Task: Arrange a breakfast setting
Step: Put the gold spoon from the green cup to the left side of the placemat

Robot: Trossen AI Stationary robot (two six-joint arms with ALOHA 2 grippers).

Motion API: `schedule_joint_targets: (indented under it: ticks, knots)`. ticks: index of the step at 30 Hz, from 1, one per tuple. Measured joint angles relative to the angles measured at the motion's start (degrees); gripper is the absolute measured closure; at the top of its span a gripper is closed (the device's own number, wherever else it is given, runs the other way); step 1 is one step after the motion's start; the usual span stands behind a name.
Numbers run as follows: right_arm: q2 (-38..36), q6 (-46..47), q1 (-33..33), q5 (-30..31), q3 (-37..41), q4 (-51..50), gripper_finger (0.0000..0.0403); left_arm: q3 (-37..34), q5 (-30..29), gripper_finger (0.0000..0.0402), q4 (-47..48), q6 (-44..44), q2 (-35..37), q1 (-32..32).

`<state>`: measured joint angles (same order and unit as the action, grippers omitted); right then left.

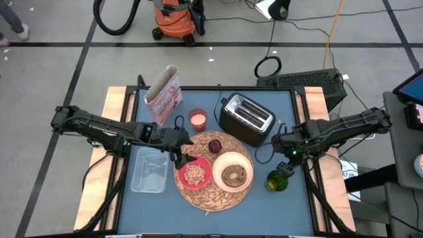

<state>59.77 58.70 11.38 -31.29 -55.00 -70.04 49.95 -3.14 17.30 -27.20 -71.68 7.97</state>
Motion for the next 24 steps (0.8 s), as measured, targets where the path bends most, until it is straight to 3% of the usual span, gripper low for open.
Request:
schedule_joint_targets:
  ticks: [8, 24]
  knots:
    - [0.0, 0.0, 0.0, 0.0, 0.0, 1.9, 0.0021, 0.0, 0.0, 0.0016, 0.0, 0.0, 0.0, 0.0]
    - [0.0, 0.5, 0.0, 1.1, 4.3, 2.5, 0.0135, 0.0, 0.0, 0.0016, 0.0, 0.0, 0.0, 0.0]
